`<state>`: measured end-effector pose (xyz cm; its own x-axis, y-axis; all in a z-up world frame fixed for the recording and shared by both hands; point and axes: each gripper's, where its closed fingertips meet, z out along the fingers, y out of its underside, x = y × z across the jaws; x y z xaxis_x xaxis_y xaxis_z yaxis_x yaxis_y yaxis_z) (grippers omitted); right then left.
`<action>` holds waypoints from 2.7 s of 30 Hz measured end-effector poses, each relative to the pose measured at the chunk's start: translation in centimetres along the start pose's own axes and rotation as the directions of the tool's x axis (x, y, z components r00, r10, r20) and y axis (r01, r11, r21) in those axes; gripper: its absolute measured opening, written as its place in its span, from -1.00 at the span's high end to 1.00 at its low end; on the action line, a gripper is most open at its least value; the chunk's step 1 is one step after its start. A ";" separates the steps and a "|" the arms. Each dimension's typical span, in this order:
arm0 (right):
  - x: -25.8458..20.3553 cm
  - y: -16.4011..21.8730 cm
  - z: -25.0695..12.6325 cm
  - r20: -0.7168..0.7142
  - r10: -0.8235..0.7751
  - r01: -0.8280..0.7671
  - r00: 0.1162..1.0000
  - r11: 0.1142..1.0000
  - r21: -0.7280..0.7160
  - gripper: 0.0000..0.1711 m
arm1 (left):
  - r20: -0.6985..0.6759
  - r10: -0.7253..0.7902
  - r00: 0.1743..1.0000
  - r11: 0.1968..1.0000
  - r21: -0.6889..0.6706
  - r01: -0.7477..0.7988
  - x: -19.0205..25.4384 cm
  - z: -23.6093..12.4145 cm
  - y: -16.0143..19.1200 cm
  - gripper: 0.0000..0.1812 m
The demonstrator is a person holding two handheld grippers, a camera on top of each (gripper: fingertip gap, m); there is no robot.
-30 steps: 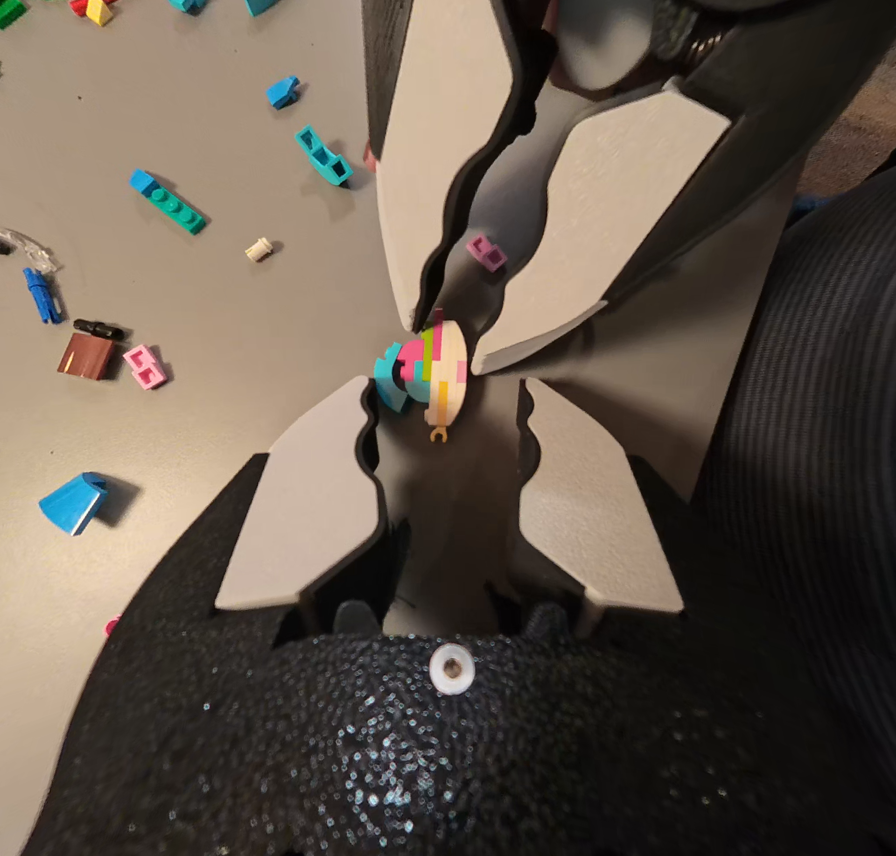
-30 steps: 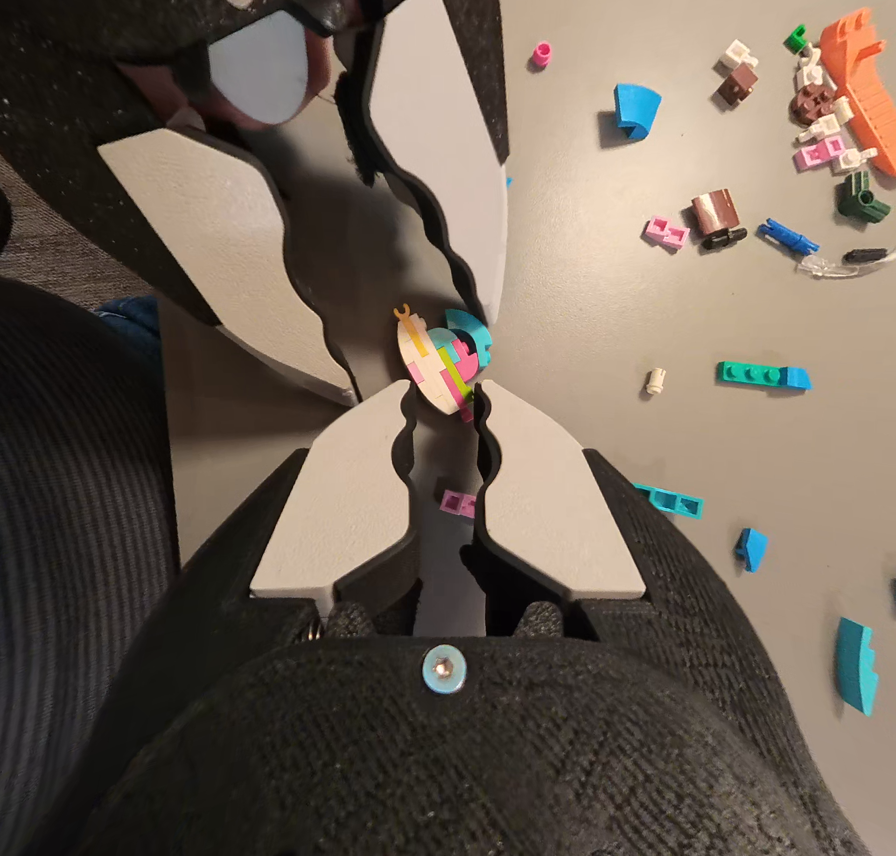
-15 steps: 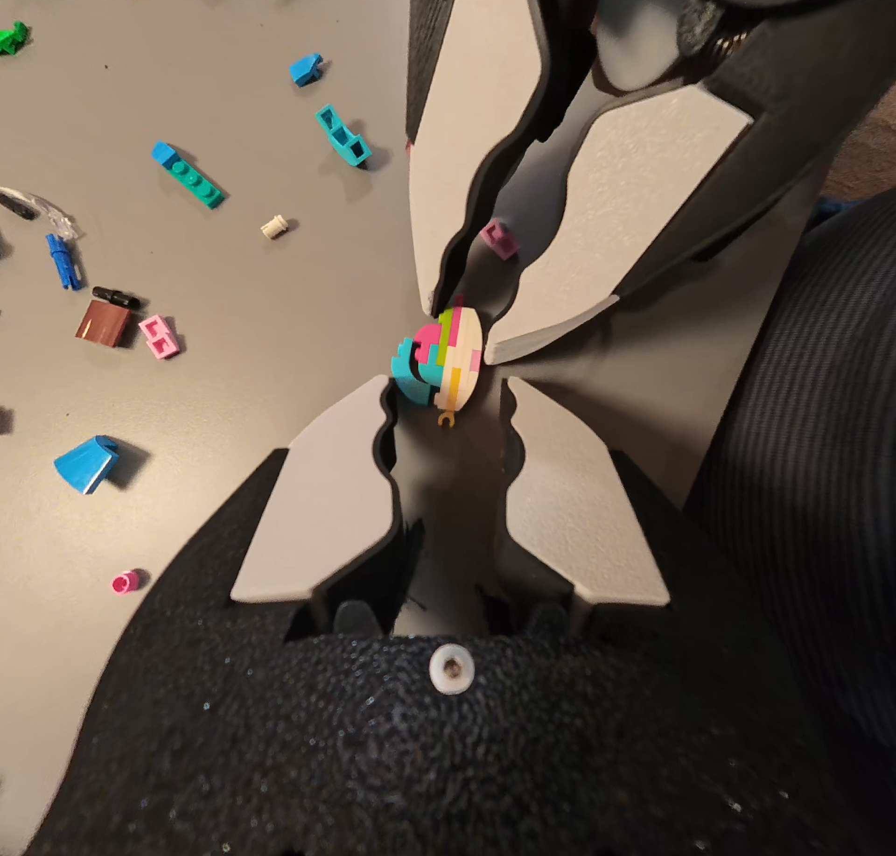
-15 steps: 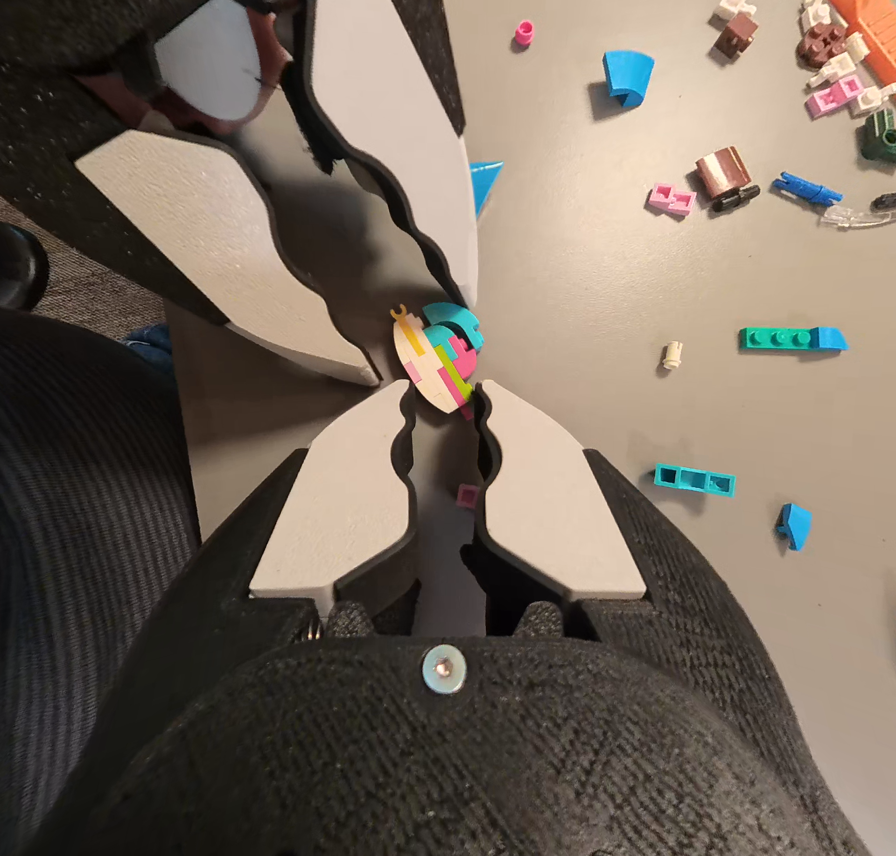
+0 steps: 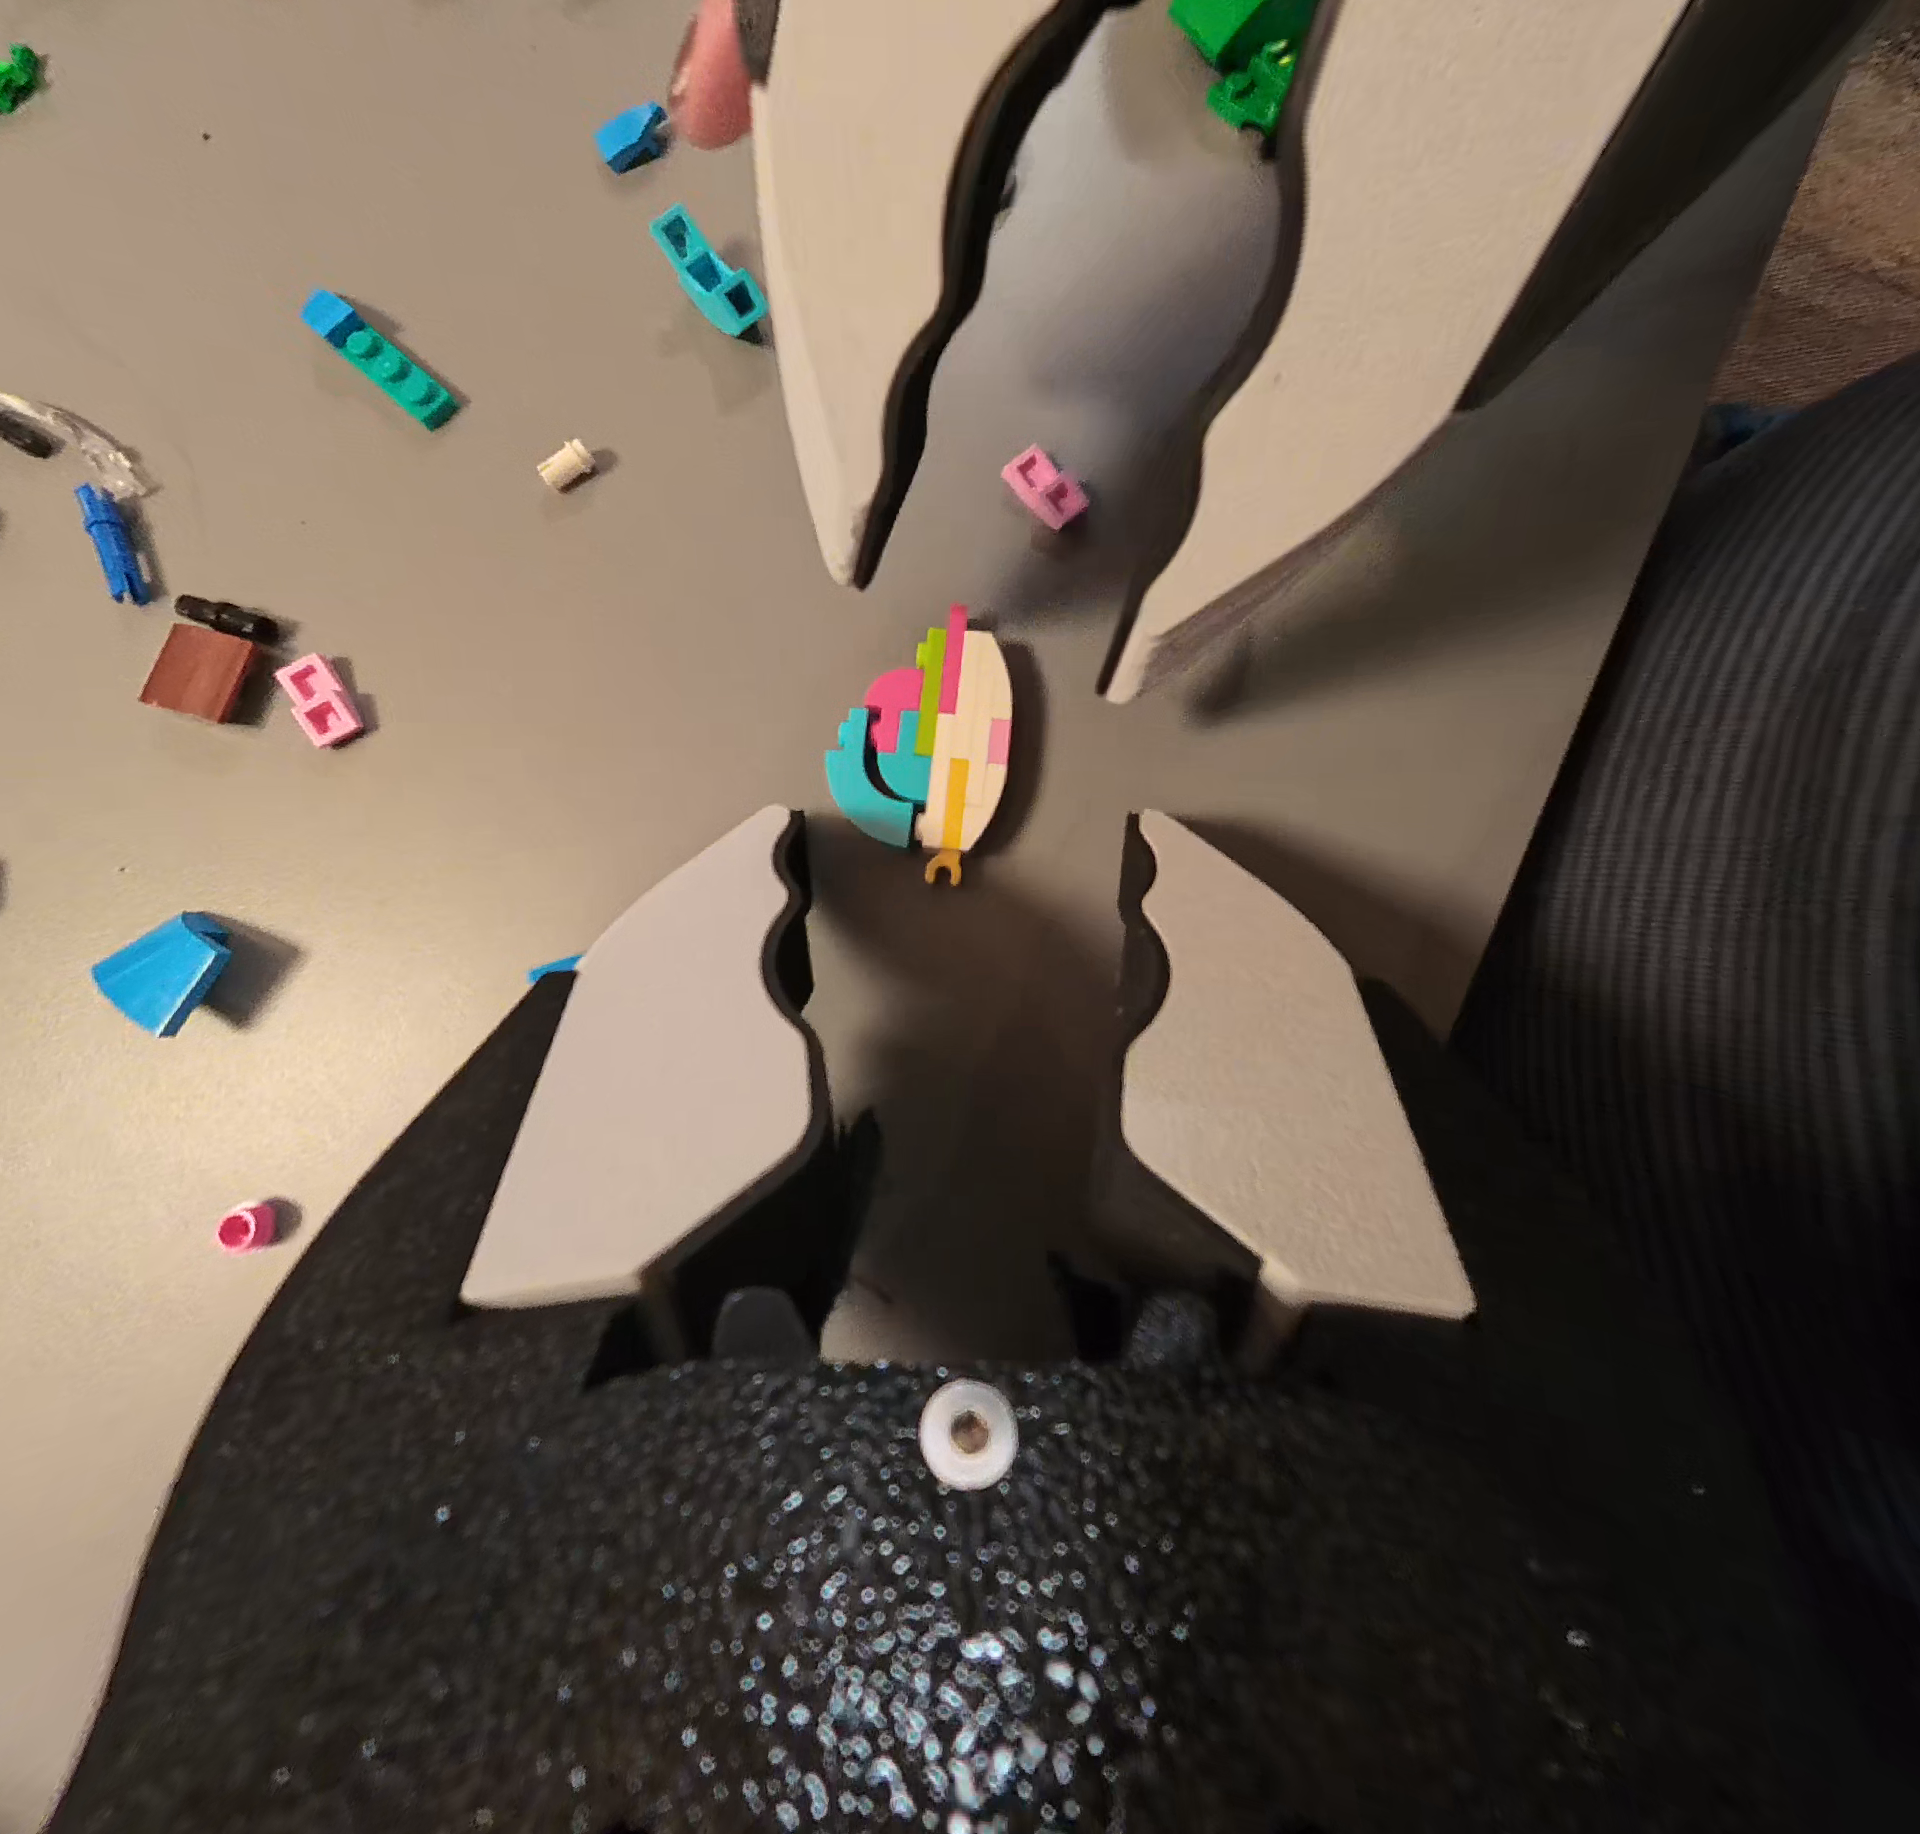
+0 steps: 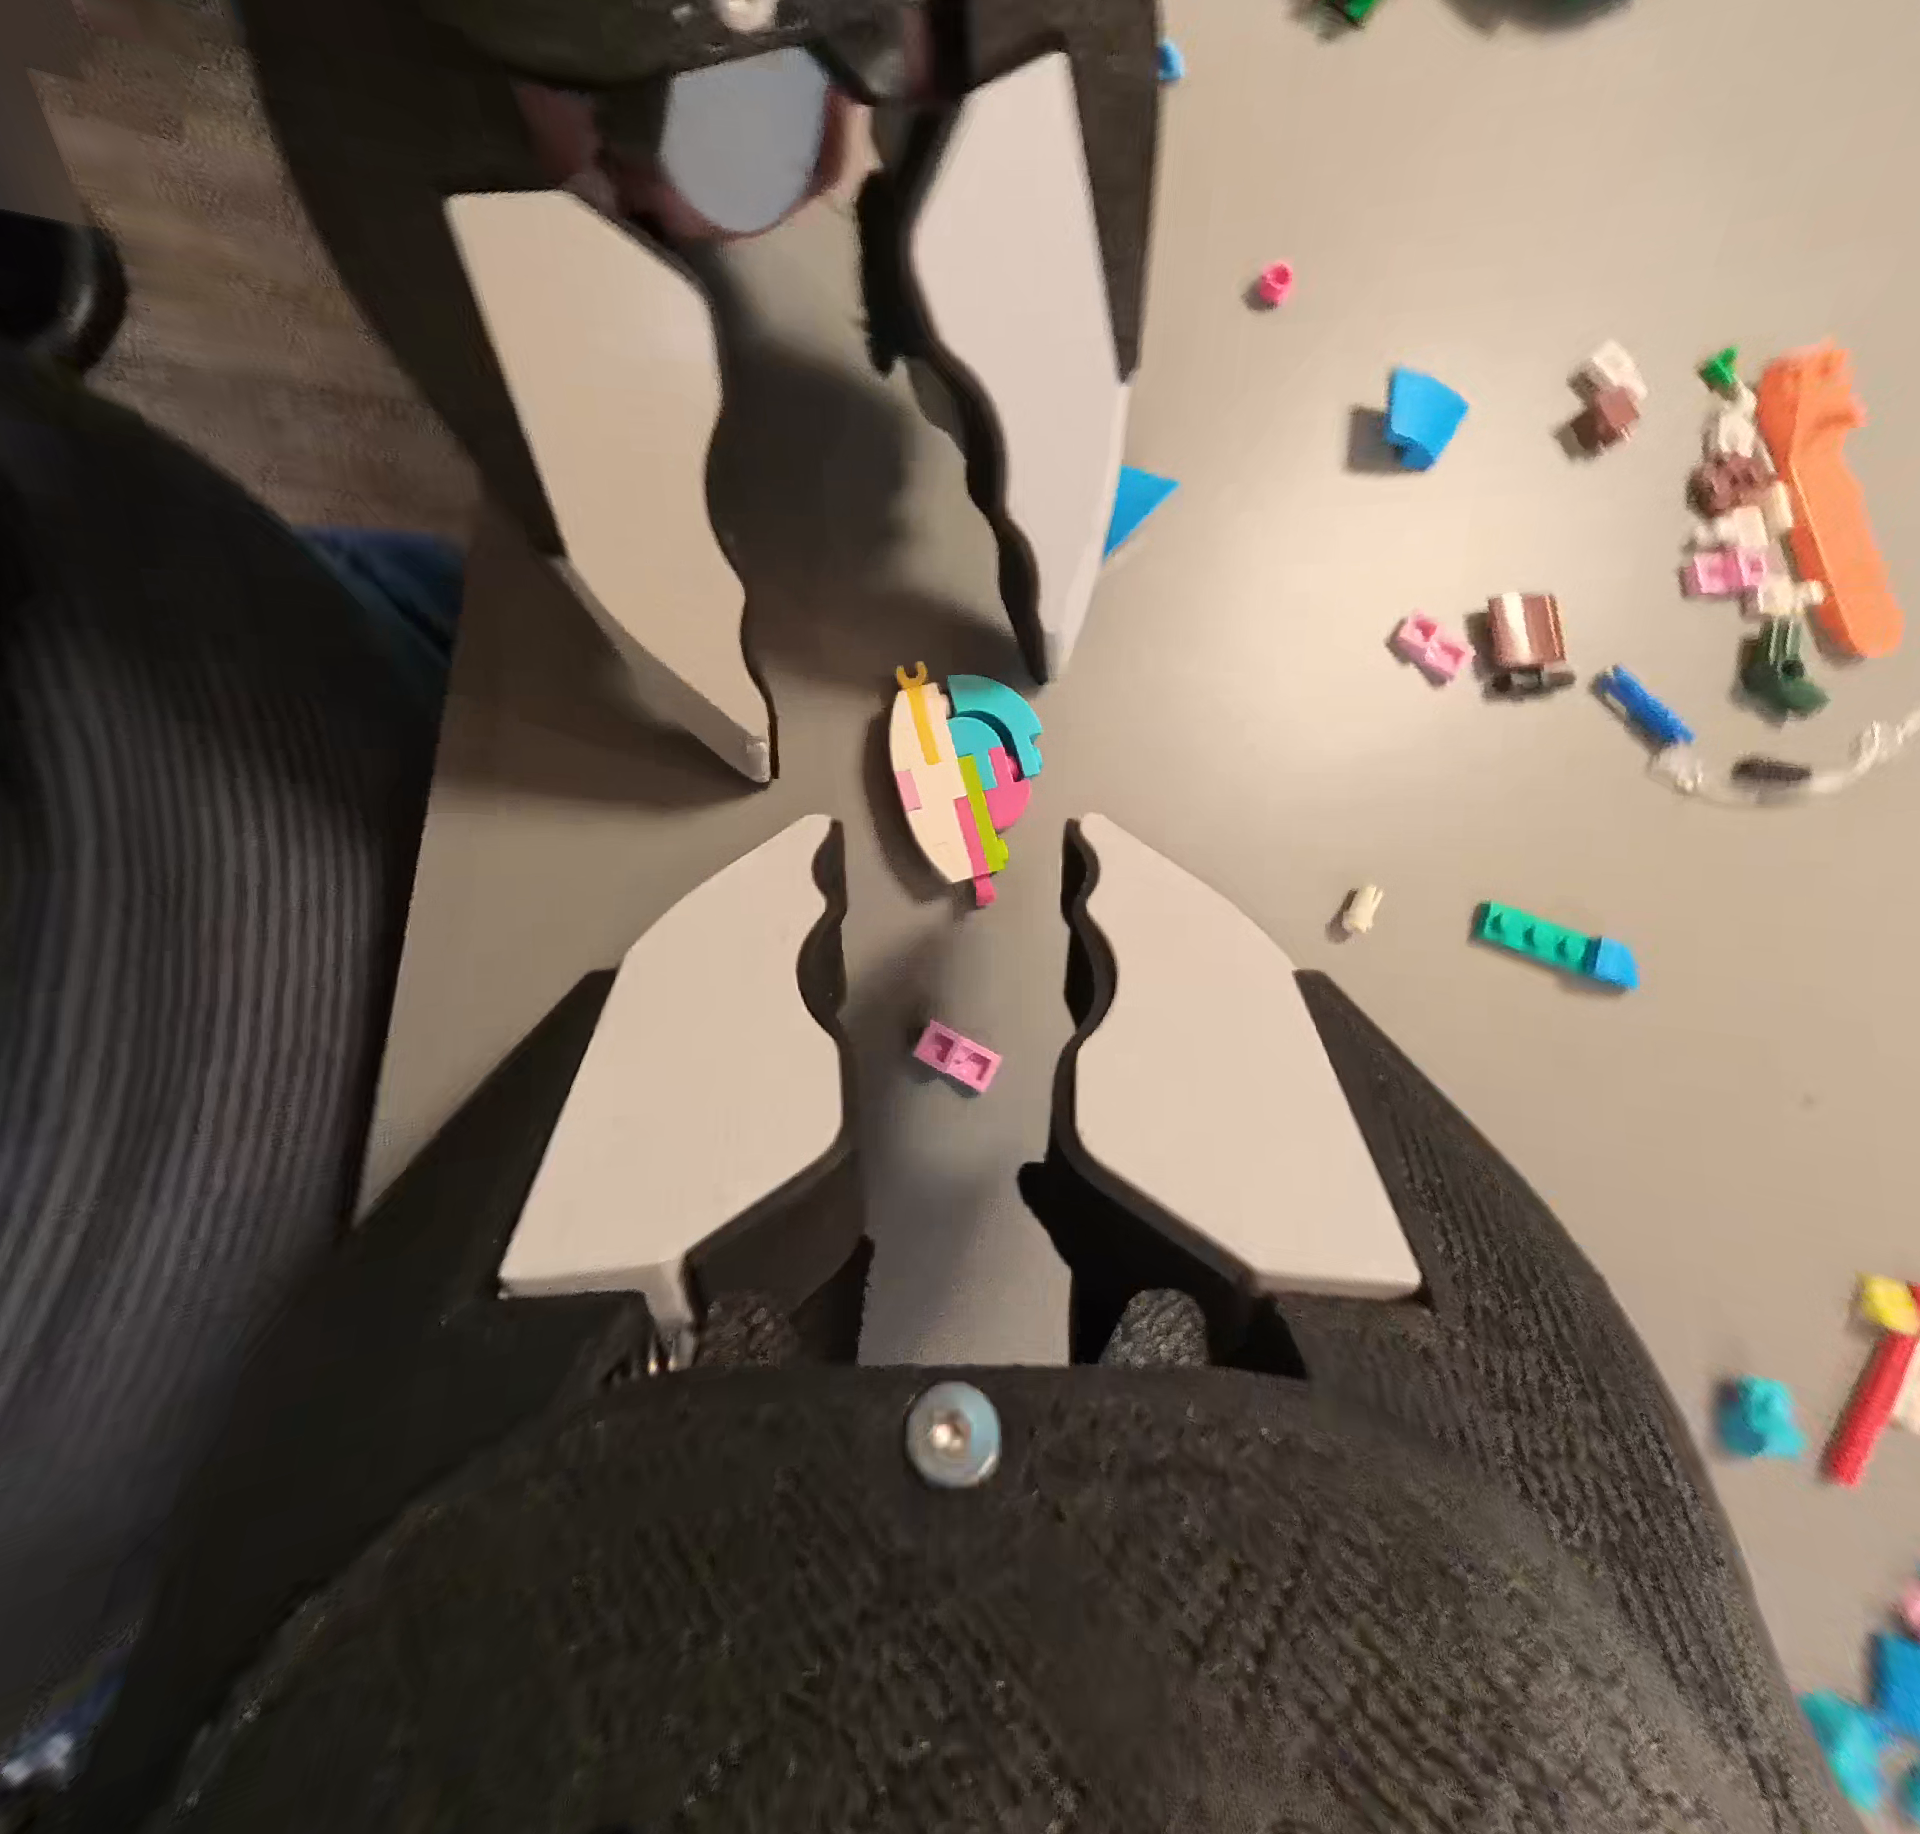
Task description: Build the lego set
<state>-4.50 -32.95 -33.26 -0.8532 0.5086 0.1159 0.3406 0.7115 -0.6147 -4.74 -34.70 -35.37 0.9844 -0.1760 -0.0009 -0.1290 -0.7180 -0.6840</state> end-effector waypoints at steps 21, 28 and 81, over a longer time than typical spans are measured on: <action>-0.3 0.6 1.9 0.150 -0.061 0.068 0.987 0.997 -0.041 0.73 | 0.027 -0.030 0.999 0.999 -0.033 0.031 0.0 0.6 -0.6 0.50; -0.5 0.7 1.8 0.109 -0.031 0.035 0.994 0.999 -0.039 0.74 | 0.039 0.002 0.999 0.998 -0.063 0.001 0.2 0.4 -0.5 0.54; 0.4 -0.6 0.3 -0.443 -0.460 0.477 0.770 0.875 -0.079 0.77 | 0.443 0.432 0.786 0.885 -0.038 -0.465 -1.5 -0.7 -1.7 0.68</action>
<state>-5.16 -33.36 -33.12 -0.6386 0.2793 0.7171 -0.0780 0.9035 -0.4214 -6.06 -33.70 -33.68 0.7711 -0.1500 -0.6188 -0.5759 -0.5789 -0.5773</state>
